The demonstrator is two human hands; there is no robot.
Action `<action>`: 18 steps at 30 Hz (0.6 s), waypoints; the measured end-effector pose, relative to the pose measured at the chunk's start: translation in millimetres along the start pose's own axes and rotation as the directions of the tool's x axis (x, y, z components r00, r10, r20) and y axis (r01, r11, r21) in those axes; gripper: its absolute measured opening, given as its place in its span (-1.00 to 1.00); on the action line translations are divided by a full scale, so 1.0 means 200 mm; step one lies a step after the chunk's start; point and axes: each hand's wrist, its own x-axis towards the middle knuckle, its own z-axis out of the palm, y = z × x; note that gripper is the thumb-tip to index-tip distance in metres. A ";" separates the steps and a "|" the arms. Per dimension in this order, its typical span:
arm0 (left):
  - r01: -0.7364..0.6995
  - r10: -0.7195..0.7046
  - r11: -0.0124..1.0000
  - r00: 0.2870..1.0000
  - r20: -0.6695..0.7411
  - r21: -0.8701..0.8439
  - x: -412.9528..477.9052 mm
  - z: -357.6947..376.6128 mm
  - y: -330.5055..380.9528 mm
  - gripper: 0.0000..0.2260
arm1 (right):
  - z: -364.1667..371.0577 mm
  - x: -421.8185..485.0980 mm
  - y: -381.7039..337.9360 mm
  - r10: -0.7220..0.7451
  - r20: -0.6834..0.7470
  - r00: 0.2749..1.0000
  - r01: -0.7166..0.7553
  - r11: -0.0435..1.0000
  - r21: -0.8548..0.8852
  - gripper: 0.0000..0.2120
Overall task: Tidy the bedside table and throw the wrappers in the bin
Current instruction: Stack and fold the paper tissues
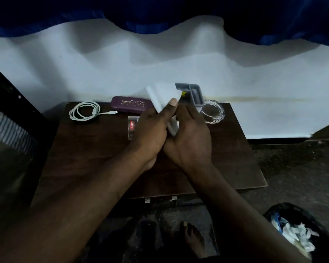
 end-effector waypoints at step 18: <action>0.368 -0.329 0.907 0.923 0.200 -0.207 0.14 -0.01 0.02 -0.66 | -0.08 0.11 0.17 0.480 0.199 0.855 -0.512 0.716 0.475 -0.91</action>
